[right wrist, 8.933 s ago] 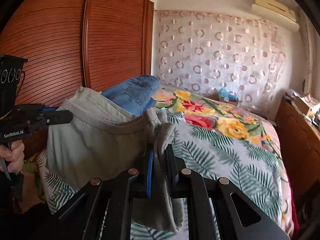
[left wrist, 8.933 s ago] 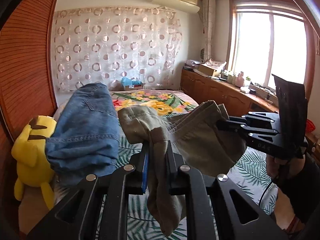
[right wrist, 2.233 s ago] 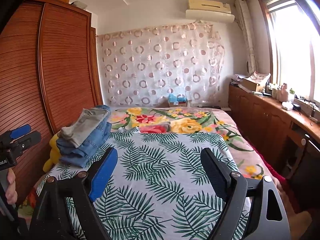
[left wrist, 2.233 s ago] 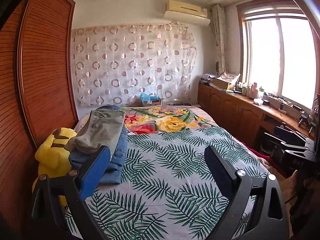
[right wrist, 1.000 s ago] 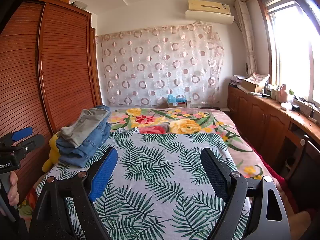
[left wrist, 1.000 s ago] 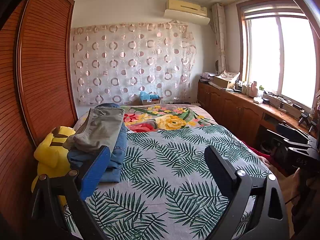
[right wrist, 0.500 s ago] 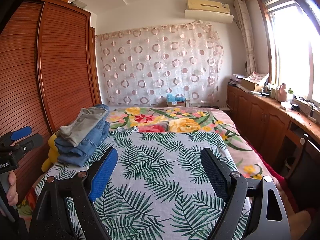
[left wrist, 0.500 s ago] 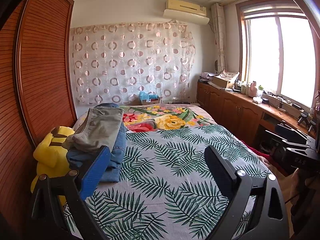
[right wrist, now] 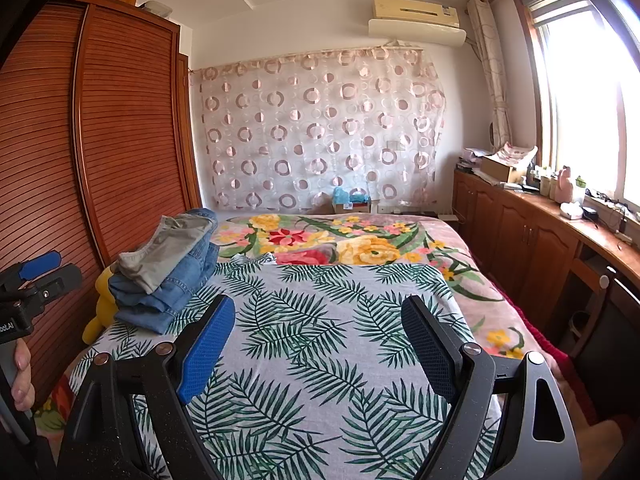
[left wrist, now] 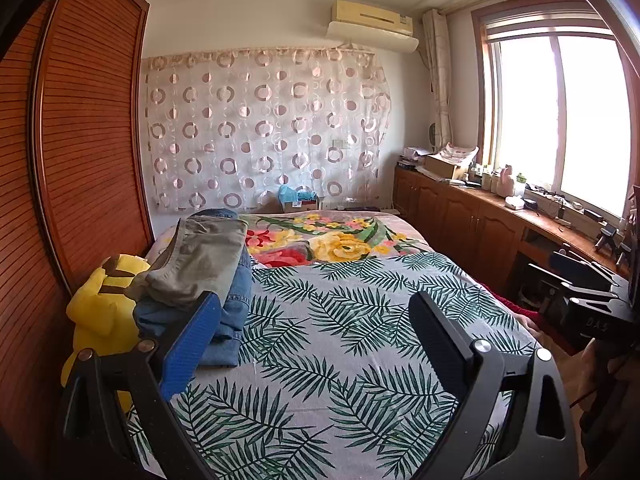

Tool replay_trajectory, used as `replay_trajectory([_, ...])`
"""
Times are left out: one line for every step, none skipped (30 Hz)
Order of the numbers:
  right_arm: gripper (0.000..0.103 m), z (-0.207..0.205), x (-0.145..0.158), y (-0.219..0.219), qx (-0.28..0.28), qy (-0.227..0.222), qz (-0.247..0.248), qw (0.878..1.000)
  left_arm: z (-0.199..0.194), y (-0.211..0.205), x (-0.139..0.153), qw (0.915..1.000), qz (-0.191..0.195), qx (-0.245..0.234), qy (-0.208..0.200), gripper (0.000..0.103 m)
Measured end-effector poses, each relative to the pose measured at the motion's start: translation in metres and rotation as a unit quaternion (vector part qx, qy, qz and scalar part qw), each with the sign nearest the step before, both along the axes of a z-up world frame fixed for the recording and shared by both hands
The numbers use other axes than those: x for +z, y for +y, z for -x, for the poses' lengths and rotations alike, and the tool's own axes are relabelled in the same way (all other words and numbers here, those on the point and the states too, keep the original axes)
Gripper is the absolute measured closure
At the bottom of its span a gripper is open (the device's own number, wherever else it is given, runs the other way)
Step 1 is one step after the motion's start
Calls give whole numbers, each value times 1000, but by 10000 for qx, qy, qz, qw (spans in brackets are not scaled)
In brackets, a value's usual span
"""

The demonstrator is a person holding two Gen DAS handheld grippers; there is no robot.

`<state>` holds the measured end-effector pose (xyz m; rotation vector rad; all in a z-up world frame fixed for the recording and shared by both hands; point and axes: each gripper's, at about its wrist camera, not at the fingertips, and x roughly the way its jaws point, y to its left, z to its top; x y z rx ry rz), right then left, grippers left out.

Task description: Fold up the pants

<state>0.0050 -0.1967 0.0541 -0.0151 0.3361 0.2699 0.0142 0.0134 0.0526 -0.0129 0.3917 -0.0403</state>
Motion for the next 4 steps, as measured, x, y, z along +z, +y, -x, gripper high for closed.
replay_trajectory([17,0,0,0,3,2,-4,10000,0,0,0,10000,7,-2,3,8])
replay_trajectory([17,0,0,0,5,2,-4,10000,0,0,0,10000,8,-6,2,8])
replay_trajectory([17,0,0,0,1,-2,-2,10000,0,0,0,10000,3,-2,1,8])
replay_trajectory([17,1,1,0,4,-6,0,10000,0,0,0,10000,1,0,-1,8])
